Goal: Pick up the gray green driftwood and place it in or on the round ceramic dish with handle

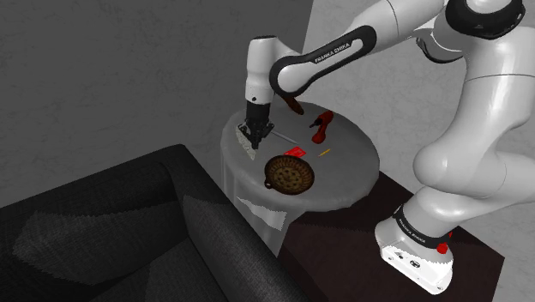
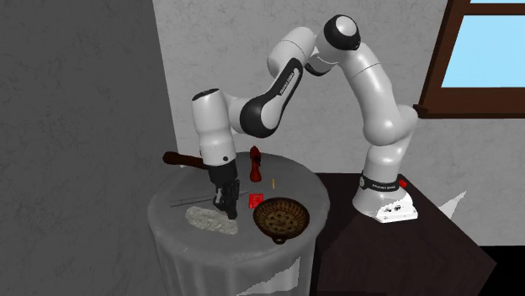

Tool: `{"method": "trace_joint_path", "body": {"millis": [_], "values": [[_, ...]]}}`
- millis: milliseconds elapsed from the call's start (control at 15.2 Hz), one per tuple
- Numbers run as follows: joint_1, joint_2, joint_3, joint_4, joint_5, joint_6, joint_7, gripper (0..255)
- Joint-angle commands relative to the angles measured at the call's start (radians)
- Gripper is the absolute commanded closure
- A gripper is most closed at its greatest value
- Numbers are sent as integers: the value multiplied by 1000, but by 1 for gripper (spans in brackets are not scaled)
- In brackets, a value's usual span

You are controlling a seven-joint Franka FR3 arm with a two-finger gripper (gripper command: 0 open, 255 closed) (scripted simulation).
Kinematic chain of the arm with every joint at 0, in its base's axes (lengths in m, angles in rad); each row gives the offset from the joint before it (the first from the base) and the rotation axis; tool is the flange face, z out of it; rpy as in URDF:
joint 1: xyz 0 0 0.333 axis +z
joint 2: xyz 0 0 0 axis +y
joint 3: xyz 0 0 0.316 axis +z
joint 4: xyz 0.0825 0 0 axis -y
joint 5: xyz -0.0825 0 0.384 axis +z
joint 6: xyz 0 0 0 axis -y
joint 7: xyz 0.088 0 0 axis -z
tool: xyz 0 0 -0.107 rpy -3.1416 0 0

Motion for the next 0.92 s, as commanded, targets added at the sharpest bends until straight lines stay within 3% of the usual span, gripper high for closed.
{"method": "trace_joint_path", "body": {"millis": [0,396,594,858], "values": [[-20,-15,27,1,18,-18,-6,255],[-68,-51,96,20,64,-75,-24,255],[-221,-112,227,-124,100,-24,-18,255],[-462,-137,455,-300,119,20,10,255]]}}
